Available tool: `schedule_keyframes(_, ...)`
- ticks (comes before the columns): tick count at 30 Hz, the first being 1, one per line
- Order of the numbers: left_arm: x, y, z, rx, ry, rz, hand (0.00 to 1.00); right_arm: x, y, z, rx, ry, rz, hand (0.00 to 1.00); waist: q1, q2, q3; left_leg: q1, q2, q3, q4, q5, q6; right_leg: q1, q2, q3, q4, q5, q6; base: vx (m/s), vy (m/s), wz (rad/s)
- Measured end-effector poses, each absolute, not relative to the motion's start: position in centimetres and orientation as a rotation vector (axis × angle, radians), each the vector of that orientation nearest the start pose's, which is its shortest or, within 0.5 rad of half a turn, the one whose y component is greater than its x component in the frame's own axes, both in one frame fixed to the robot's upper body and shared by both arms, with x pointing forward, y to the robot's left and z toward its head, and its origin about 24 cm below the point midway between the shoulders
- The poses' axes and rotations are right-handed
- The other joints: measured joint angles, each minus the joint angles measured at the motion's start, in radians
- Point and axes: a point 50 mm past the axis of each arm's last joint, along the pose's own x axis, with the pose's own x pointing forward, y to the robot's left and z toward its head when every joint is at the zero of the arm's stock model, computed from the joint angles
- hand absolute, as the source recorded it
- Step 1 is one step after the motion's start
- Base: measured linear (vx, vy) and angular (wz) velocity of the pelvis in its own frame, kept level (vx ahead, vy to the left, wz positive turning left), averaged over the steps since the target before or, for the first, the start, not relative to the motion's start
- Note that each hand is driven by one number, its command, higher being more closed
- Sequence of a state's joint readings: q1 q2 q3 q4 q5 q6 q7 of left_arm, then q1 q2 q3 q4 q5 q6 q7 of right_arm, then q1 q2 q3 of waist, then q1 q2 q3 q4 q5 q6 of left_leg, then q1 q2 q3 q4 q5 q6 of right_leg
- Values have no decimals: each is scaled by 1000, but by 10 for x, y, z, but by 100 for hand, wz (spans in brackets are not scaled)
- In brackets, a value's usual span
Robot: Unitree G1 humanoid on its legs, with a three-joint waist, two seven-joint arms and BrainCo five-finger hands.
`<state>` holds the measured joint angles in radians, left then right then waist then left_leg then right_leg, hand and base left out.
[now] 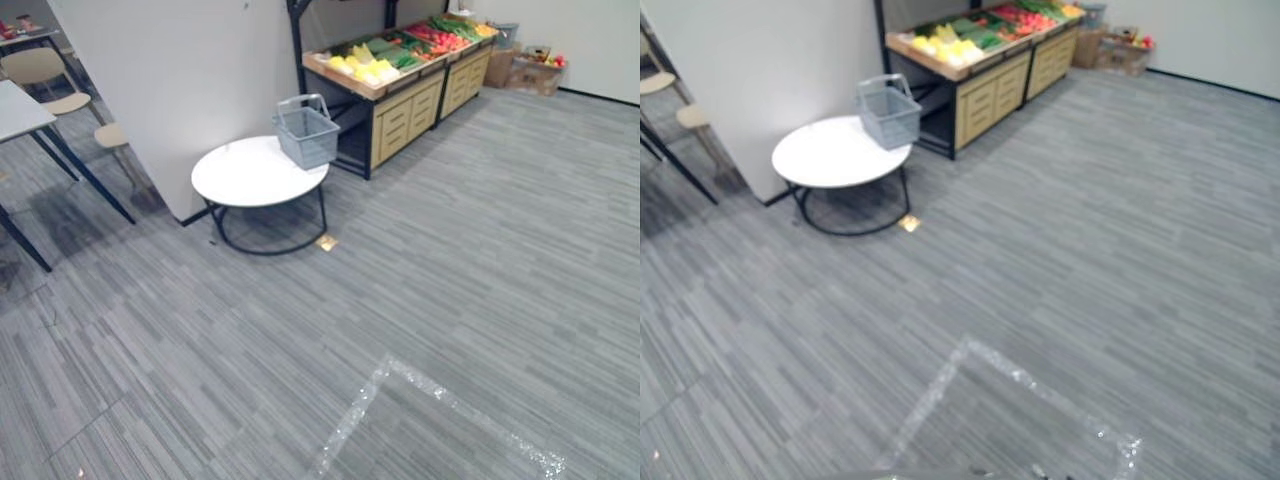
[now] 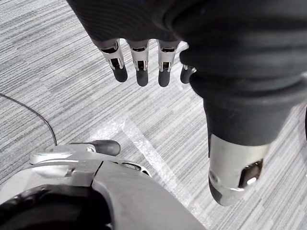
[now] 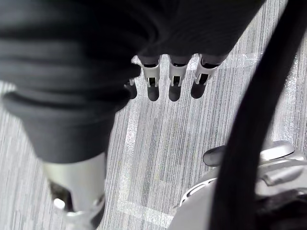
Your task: Pick vegetable in the basket
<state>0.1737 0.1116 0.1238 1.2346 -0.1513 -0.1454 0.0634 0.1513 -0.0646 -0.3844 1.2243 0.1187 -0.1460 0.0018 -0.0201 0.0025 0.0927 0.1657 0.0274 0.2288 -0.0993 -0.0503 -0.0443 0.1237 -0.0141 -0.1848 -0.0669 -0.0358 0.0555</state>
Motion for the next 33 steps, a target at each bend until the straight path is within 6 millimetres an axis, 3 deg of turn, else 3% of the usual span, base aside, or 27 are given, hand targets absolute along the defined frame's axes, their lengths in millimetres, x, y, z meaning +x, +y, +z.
schedule_keyframes(13, 23, 213, -172, -86, 1233, 412, 0, 22, -214, -173, 326, 1175, -609, 0, 1, 3, -12, -8, 0, -21, 2, 7, 10, 8, 2, -29, -15, 7, -10, 22, -15, 5)
schedule_keyframes(19, 24, 213, -172, -88, 1230, 414, 0, 25, -215, -172, 339, 1163, -618, 0, 0, -1, -5, -23, 2, -22, -1, 7, 10, -1, 3, -33, -10, 7, -10, -51, -24, 2)
schedule_keyframes(21, 26, 213, -172, -89, 1222, 413, 0, 31, -215, -172, 339, 1149, -612, 0, -1, 0, 8, -27, 5, -16, 5, 7, 9, -24, 3, -27, 26, -5, -26, -50, -19, -9)
schedule_keyframes(24, 36, 217, -170, -82, 1191, 415, 0, 38, -215, -171, 339, 1133, -606, 0, 0, -10, 37, -97, 23, -5, 152, -64, -12, -90, -11, -13, 151, -76, -33, -29, -34, -9)
schedule_keyframes(26, 43, 221, -168, -115, 1150, 456, 0, 40, -214, -171, 343, 1131, -602, 0, 12, -22, 71, -220, 61, 5, 448, -126, -50, -106, -17, -5, 214, -121, -53, -45, -72, -3)
schedule_keyframes(27, 46, 224, -167, -133, 1133, 481, 0, 38, -214, -172, 343, 1134, -602, 0, 13, -24, 77, -270, 75, 2, 552, -123, -47, -105, -19, -7, 225, -127, -58, -27, -64, 6)
schedule_keyframes(28, 49, 218, -167, -179, 1111, 507, 0, 38, -215, -171, 329, 1136, -594, 0, 23, -14, 91, -347, 102, -15, 726, -98, -15, -99, -18, -13, 247, -144, -62, -1, -25, 4)
schedule_keyframes(30, 52, 220, -165, -206, 1085, 539, 0, 38, -217, -171, 288, 1145, -558, 0, 27, -16, 106, -419, 108, -49, 891, -32, -11, -72, -29, -14, 266, -168, -66, 57, 40, 8)
schedule_keyframes(31, 53, 218, -165, -225, 1076, 548, 0, 45, -216, -170, 259, 1136, -515, 0, 34, -10, 108, -463, 109, -54, 966, -41, -12, -64, -41, -14, 273, -179, -63, 91, 69, 6)
schedule_keyframes(33, 58, 217, -164, -233, 1058, 539, 0, 61, -223, -166, 220, 1091, -484, 0, 43, -7, 110, -526, 98, -50, 950, -84, -21, -63, -69, -10, 272, -186, -55, 142, 118, 3)
